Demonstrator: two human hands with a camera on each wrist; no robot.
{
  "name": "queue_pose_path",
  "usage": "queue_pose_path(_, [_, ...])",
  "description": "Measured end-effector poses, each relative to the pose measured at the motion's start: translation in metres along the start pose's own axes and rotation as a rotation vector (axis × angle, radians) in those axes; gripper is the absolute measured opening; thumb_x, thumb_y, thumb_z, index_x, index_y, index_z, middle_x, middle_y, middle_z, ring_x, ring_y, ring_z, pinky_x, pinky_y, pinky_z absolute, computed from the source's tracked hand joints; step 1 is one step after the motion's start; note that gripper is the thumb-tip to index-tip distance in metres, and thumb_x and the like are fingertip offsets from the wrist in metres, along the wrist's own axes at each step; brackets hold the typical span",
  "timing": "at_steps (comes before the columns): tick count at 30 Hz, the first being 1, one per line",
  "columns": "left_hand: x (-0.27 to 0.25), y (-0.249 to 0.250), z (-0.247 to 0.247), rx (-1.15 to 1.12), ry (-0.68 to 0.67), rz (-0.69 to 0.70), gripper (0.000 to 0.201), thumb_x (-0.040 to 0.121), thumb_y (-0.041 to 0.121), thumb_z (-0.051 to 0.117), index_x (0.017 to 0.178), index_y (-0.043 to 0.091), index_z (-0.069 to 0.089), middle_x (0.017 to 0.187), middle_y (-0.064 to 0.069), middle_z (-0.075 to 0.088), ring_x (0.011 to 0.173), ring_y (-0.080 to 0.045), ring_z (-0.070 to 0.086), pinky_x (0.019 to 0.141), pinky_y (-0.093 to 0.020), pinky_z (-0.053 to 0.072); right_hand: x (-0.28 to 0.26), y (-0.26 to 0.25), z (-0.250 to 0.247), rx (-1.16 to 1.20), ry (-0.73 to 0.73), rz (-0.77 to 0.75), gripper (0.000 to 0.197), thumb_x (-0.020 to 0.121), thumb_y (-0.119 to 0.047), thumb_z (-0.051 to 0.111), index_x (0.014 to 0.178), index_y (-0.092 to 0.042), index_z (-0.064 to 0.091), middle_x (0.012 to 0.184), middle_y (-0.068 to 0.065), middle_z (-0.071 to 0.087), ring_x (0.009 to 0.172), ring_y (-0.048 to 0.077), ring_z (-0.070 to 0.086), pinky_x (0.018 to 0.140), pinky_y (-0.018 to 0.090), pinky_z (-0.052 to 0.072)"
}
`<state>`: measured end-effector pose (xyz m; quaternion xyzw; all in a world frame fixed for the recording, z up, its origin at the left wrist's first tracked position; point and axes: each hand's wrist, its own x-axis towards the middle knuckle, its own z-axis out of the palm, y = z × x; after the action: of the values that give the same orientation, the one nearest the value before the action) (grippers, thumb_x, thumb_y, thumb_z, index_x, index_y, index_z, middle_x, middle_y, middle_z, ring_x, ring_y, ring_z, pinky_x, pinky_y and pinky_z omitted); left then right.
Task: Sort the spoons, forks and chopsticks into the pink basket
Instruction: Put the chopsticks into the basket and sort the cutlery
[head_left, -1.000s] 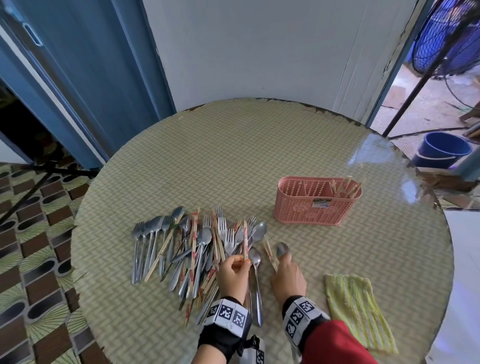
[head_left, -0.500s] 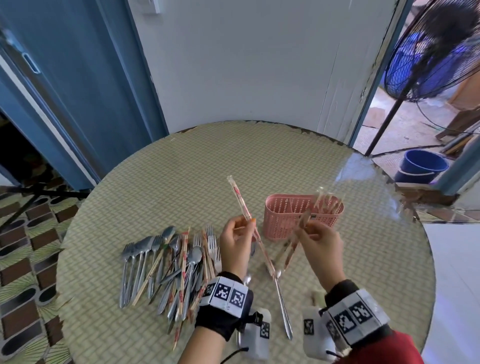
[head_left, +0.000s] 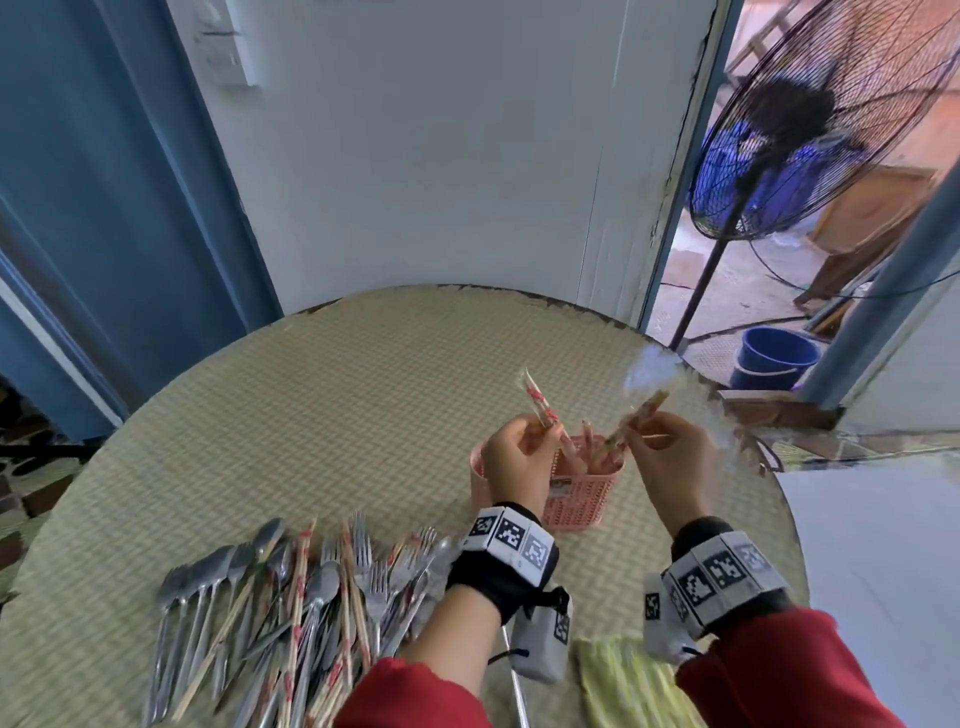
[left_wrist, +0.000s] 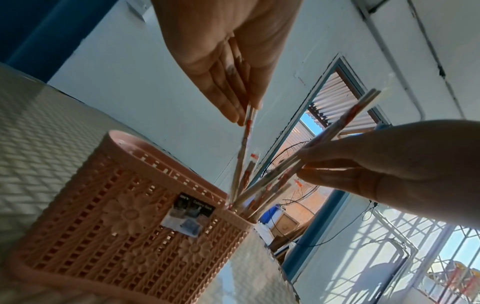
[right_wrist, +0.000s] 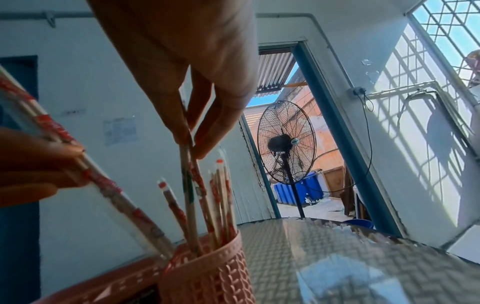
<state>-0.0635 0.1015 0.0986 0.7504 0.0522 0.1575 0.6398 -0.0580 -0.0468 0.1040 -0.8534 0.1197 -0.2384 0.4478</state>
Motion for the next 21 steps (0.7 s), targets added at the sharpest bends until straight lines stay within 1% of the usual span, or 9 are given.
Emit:
queue_pose_path(3, [0.003,-0.003,0.015,0.010,-0.017,0.007,0.005,0.084,0.014,0.066,0.085,0.010,0.068,0.076,0.006,0.068,0.064,0.007,0.061,0.062,-0.006,0.046,0.005,0.010,0.006,-0.045,-0.047,-0.028,0.007,0.076,-0.011,0.072,0.082,-0.009,0.073,0.078,0.009,0.069,0.069,0.020,0.064,0.066,0.030,0.049])
queue_pose_path(6, [0.008,-0.008,0.028,-0.016,-0.012,-0.009,0.005,0.083,0.013,0.067,0.087,0.009,0.068,0.075,0.006,0.069,0.065,0.004,0.063,0.064,-0.010,0.050,0.008,0.014,0.012,-0.046,-0.079,-0.060,0.007,0.073,-0.010,0.075,0.080,-0.009,0.073,0.076,0.006,0.066,0.071,0.021,0.062,0.068,0.032,0.049])
queue_pose_path(8, [0.010,-0.013,0.035,0.021,-0.031,-0.019,0.006,0.083,0.012,0.066,0.088,0.008,0.068,0.076,0.005,0.069,0.068,-0.001,0.064,0.069,-0.016,0.053,0.007,0.014,0.015,-0.063,-0.112,-0.068,0.005,0.074,-0.010,0.074,0.079,-0.010,0.074,0.072,0.002,0.064,0.070,0.021,0.062,0.066,0.028,0.045])
queue_pose_path(10, [0.010,-0.018,0.040,0.068,-0.112,-0.049,0.010,0.083,0.011,0.066,0.091,0.007,0.069,0.082,0.000,0.070,0.074,-0.009,0.064,0.074,-0.024,0.053,0.003,0.013,0.018,-0.085,-0.194,-0.068,0.005,0.076,-0.011,0.073,0.081,-0.010,0.075,0.069,0.000,0.065,0.071,0.020,0.064,0.063,0.023,0.045])
queue_pose_path(12, [0.008,-0.024,0.042,0.137,-0.189,-0.076,0.012,0.082,0.011,0.067,0.092,0.006,0.069,0.084,-0.002,0.069,0.076,-0.012,0.062,0.075,-0.029,0.052,-0.001,0.013,0.019,-0.083,-0.248,-0.055,0.009,0.078,-0.011,0.071,0.086,-0.008,0.074,0.074,0.003,0.069,0.072,0.017,0.065,0.064,0.017,0.047])
queue_pose_path(14, [0.007,-0.029,0.042,0.182,-0.199,-0.092,0.021,0.081,0.016,0.067,0.100,0.008,0.066,0.092,-0.003,0.070,0.080,-0.012,0.063,0.074,-0.027,0.053,-0.004,0.015,0.020,-0.027,-0.221,-0.040,0.013,0.079,-0.011,0.071,0.092,-0.007,0.072,0.078,0.004,0.070,0.071,0.013,0.065,0.061,0.008,0.047])
queue_pose_path(16, [0.004,-0.030,0.041,0.132,-0.183,-0.116,0.030,0.083,0.020,0.066,0.112,0.014,0.061,0.099,0.000,0.068,0.084,-0.008,0.063,0.073,-0.018,0.051,-0.007,0.015,0.021,0.008,-0.174,-0.049,0.012,0.079,-0.009,0.071,0.091,-0.008,0.071,0.078,0.001,0.069,0.070,0.010,0.065,0.057,0.004,0.044])
queue_pose_path(19, [0.000,-0.030,0.035,0.113,-0.161,-0.064,0.022,0.087,0.018,0.062,0.109,0.012,0.065,0.101,-0.001,0.069,0.087,-0.007,0.064,0.076,-0.014,0.049,-0.010,0.016,0.024,0.028,-0.179,-0.037,0.007,0.080,-0.006,0.069,0.087,-0.007,0.071,0.079,0.004,0.071,0.070,0.009,0.064,0.062,0.006,0.043])
queue_pose_path(21, [-0.002,-0.032,0.033,0.167,-0.197,-0.047,0.021,0.090,0.015,0.059,0.108,0.008,0.067,0.103,-0.006,0.070,0.092,-0.012,0.065,0.081,-0.019,0.050,-0.012,0.017,0.027,-0.016,-0.244,-0.003,0.009,0.082,-0.003,0.065,0.087,-0.006,0.072,0.080,0.007,0.072,0.073,0.014,0.064,0.067,0.018,0.046])
